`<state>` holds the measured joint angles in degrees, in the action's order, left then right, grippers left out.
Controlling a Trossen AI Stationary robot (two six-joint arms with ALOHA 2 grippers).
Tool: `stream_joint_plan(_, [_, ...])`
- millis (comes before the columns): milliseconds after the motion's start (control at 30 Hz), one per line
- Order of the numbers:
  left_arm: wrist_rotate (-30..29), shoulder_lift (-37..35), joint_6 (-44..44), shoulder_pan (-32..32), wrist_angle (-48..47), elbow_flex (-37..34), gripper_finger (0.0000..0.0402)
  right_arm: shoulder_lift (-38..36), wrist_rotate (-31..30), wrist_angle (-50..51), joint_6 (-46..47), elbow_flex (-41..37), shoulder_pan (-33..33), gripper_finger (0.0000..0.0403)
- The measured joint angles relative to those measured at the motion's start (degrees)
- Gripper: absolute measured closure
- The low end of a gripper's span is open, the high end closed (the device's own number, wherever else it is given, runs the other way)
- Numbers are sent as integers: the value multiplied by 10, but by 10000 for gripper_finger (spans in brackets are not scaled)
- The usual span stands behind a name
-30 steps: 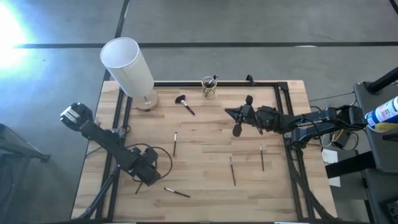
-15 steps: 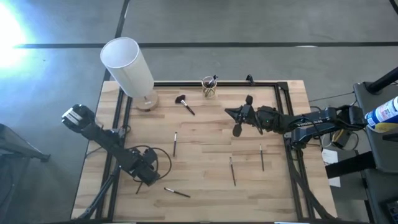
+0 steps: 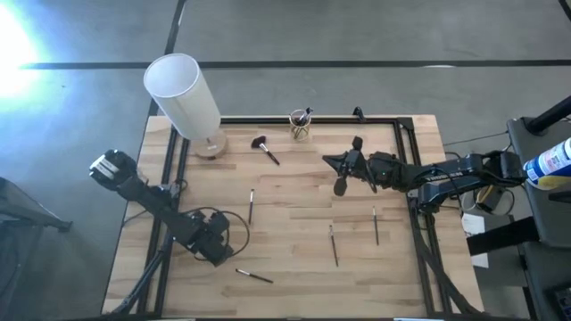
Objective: Put items in baskets/containers
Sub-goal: Put the liner brush into the gold container
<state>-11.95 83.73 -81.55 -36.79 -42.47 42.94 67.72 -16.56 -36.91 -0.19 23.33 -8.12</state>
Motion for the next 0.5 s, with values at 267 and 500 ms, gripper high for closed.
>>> stream_joint_plan(267, [-71,-63,88,28,-5,29,401,0,0,0,0,0,0,394])
stream_joint_plan(500, [9,-48,151,22,-70,27,381,0,0,0,-2,0,0,394])
